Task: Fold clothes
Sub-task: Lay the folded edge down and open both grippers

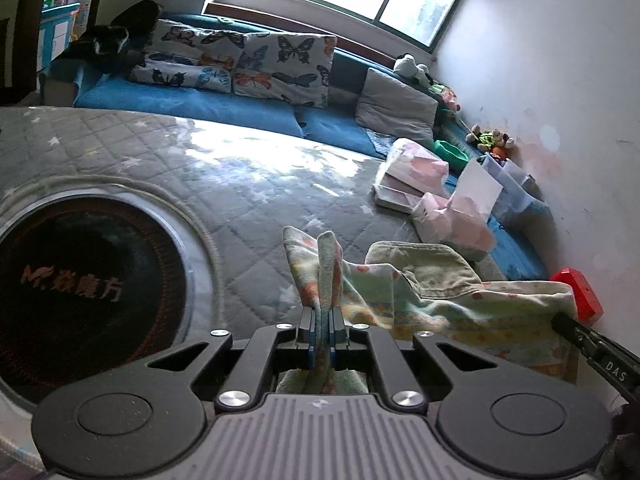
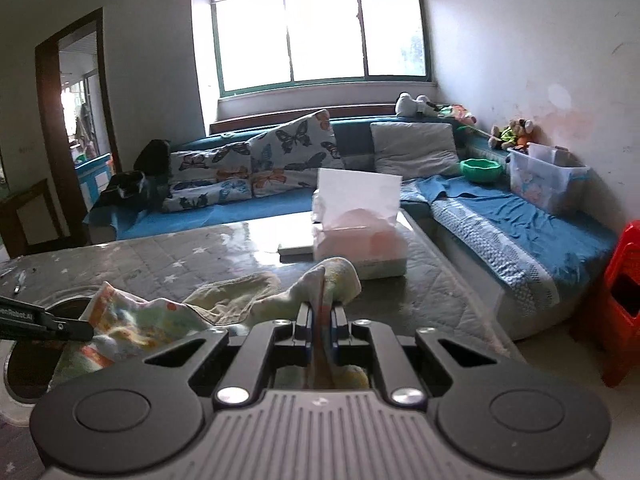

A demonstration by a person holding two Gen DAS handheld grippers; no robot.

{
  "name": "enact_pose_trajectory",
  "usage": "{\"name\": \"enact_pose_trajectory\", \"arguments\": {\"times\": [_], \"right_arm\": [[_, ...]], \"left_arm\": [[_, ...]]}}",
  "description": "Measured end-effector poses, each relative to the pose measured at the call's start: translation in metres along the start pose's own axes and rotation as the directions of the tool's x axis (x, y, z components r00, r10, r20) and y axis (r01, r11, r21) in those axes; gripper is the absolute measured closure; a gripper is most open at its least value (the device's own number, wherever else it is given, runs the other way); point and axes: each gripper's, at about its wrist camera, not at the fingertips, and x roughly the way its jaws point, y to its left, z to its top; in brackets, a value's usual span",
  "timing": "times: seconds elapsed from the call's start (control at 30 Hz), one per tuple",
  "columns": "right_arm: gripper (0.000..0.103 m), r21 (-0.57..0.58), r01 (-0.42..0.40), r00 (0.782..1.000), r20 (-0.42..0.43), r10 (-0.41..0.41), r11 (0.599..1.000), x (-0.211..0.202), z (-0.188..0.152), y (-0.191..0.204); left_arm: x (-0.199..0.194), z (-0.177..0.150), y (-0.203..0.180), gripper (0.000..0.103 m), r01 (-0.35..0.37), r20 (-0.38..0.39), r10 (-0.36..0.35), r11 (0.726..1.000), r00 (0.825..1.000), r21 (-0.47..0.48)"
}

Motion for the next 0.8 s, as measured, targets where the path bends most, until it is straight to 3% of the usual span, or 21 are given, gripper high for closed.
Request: {"name": "enact_pose_trajectory", "arguments": {"times": [0.8], "right_arm": [[0.094,0.04,0.122,0.986,-0.123,-0.116,0.992,0.052,-0.027,-0.034]], "left_arm": [[0.058,-0.009,0.002,0.096,-0.078,-0.104,0.08,0.997,0.991,0.023]]}}
